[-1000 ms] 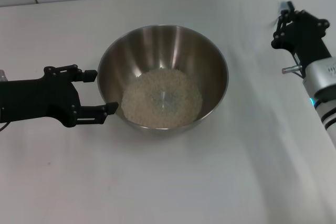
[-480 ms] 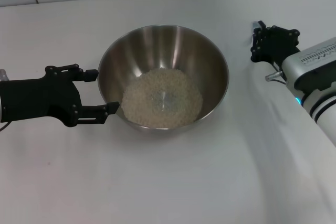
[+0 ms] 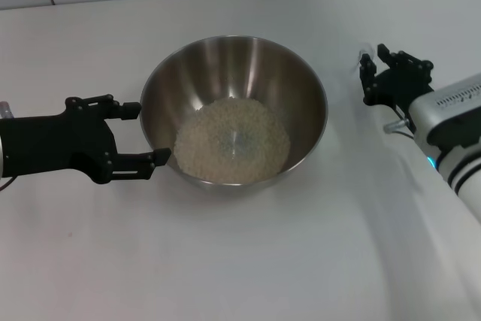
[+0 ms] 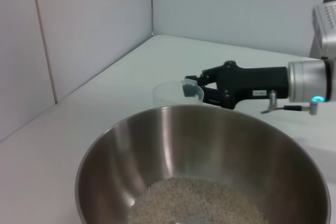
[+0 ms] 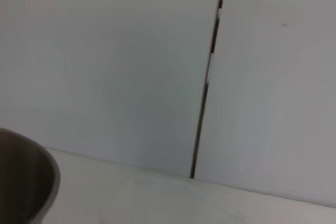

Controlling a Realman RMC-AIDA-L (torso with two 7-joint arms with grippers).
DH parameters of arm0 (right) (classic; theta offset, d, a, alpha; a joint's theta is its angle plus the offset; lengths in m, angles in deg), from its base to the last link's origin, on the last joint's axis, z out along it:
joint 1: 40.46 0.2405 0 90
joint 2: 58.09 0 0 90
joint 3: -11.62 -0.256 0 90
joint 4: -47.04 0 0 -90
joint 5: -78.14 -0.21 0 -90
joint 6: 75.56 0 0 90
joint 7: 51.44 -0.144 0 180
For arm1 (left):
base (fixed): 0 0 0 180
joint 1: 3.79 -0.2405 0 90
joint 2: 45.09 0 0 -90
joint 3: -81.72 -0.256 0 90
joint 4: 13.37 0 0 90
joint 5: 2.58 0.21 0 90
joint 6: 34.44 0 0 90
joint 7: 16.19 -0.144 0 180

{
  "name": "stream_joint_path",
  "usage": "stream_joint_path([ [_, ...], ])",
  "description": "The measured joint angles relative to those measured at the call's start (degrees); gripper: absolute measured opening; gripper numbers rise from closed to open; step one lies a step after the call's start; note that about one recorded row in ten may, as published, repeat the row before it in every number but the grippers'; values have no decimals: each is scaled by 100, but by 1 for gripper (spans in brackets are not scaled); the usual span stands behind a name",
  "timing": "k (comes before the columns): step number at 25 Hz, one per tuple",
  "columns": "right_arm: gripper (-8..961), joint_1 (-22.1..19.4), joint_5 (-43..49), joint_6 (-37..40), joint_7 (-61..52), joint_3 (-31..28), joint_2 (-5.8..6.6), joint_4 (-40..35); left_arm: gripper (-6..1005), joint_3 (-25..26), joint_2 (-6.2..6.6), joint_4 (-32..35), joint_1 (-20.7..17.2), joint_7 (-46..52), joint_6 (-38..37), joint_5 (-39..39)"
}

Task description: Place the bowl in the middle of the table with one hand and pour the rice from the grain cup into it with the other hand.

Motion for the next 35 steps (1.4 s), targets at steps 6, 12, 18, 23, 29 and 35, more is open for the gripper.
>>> stream_joint_path([
  [6,323,-383,1,120,-84,112,20,127,844,0,5,-20,-2,-2,0,0],
  [12,562,-1130,-40,1170,-861,17,37,179,844,0,9,-31,1,-7,-8,0],
  [18,704,-1435,94,3989,-3302,-178,108,-772,844,-1,8,-31,-63,-97,-6,-26],
  [23,790,-284,930,4933,-5023,1082,446,-2535,844,0,-5,-93,-57,-215,3,-51],
  [29,823,551,1202,4948,-6573,3908,230,-5015,844,0,0,-172,-14,-231,46,-50],
  [35,821,303,911,4786,-7921,6062,-1,-7017,844,4,11,-159,23,-235,53,-31],
])
